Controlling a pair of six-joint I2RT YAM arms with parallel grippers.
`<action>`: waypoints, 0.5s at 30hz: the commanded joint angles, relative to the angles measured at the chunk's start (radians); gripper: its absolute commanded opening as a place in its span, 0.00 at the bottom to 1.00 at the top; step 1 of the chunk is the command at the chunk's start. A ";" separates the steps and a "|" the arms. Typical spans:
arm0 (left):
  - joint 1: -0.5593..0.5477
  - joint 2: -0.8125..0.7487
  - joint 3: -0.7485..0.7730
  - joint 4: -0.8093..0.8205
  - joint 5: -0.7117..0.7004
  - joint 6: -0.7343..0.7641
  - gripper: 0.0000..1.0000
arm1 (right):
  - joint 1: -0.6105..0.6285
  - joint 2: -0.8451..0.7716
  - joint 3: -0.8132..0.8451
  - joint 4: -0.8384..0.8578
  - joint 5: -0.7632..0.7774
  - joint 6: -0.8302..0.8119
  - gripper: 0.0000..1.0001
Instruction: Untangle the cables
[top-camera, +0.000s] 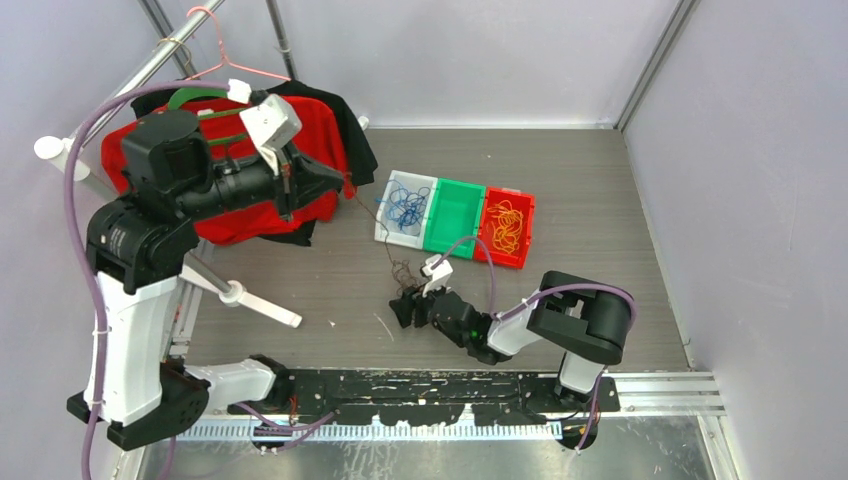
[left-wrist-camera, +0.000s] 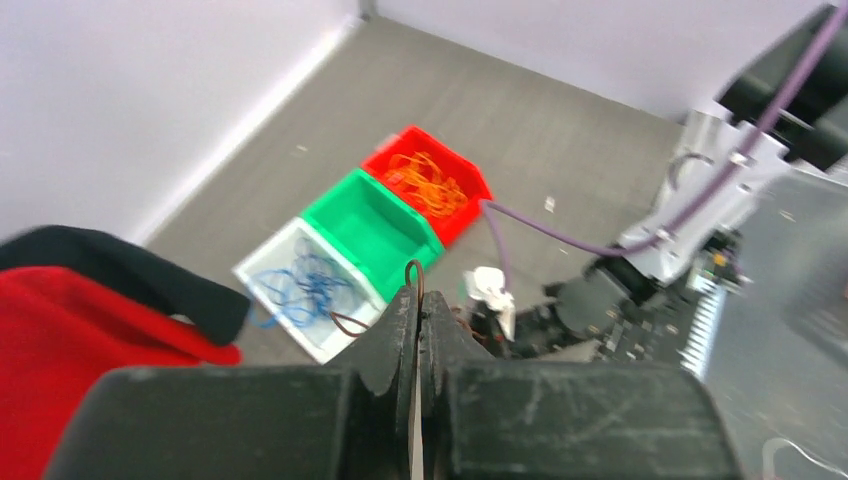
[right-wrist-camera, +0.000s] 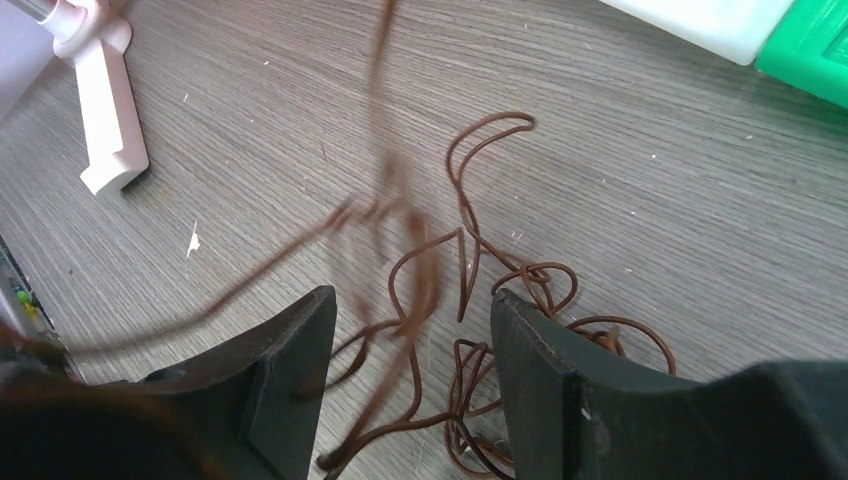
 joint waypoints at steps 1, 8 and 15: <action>-0.003 -0.058 0.019 0.240 -0.199 0.044 0.00 | -0.001 0.007 -0.015 0.073 0.007 0.029 0.63; -0.003 -0.086 0.018 0.512 -0.438 0.121 0.00 | -0.001 0.016 -0.035 0.081 -0.003 0.054 0.59; -0.003 -0.082 0.022 0.754 -0.632 0.240 0.00 | 0.000 0.029 -0.064 0.105 -0.002 0.081 0.54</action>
